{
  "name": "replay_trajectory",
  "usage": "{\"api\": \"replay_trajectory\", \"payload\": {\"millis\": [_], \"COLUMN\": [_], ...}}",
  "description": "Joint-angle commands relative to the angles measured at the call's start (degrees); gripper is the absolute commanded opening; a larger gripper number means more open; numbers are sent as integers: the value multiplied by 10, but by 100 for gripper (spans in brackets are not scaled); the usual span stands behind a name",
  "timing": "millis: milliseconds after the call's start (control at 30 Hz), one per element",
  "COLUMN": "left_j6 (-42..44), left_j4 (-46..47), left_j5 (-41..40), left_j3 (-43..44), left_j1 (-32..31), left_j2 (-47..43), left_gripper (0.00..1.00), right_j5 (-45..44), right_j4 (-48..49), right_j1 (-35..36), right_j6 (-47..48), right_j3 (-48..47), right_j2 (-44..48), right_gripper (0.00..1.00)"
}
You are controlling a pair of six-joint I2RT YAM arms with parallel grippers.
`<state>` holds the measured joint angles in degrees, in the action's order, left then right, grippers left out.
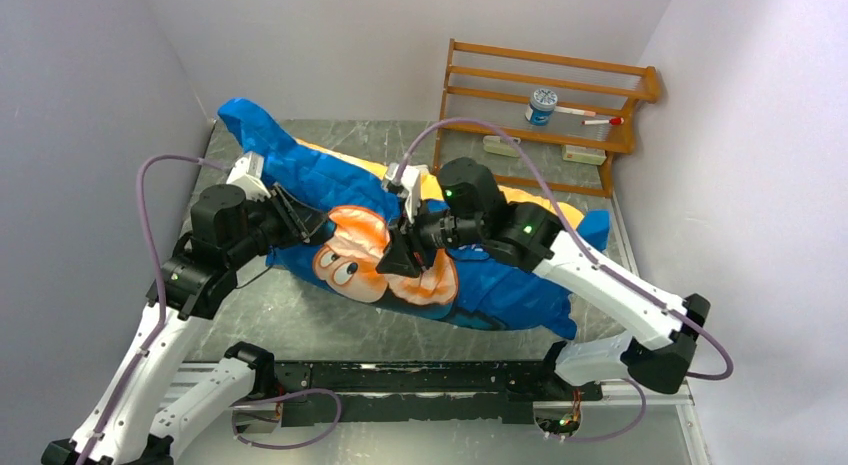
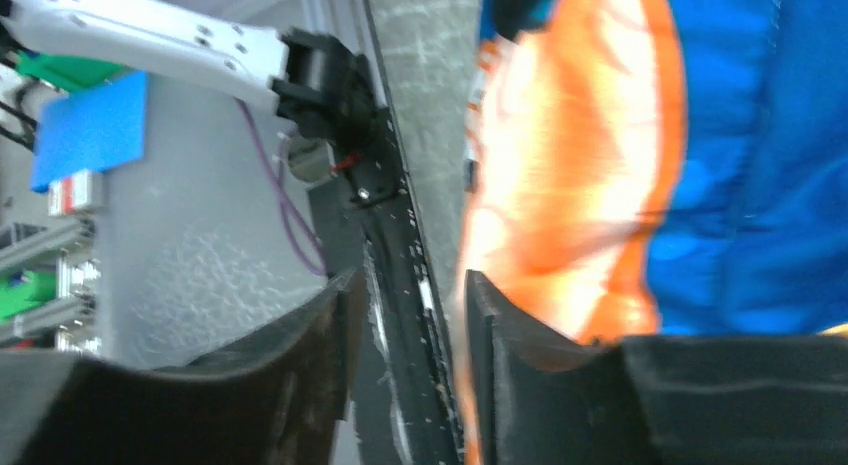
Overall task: Remove the pillowcase from the pillow
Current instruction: Turn over the pillow at the center of the board.
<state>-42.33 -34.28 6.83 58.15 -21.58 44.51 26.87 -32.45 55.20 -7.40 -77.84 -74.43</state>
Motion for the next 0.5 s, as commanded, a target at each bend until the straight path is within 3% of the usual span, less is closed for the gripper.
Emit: {"api": "replay_trajectory", "payload": {"millis": [0,33,67,167,233,367,400,467], "left_j6": [0,0,-2,-8,-13,-19,-19,-18], "left_j4": [-44,-48,-54,-68,-76,-75,-71,-59], "left_j5": [-4,-3,-4,-6,-8,-8,-5,8], "left_j3": [-34,-43,-51,-74,-87,-102,-103,-103], "left_j1": [-1,-1,-1,-1,-1,-1,-1,-1], "left_j2": [-18,-28,-38,-67,-81,-95,-93,-86], "left_gripper": [19,7,5,5,5,5,5,5], "right_j5": [-23,-58,-93,-203,-329,-598,-597,-394], "right_j4": [-76,-65,-49,7,20,0,11,-8], "right_j1": [8,8,8,8,7,-11,-44,-182], "right_j6": [32,29,23,12,15,66,93,78], "right_j3": [-101,-117,-125,-121,-113,-132,-125,-145], "right_j2": [41,54,68,111,121,38,5,-90], "right_gripper": [53,60,66,79,84,97,99,100]}}
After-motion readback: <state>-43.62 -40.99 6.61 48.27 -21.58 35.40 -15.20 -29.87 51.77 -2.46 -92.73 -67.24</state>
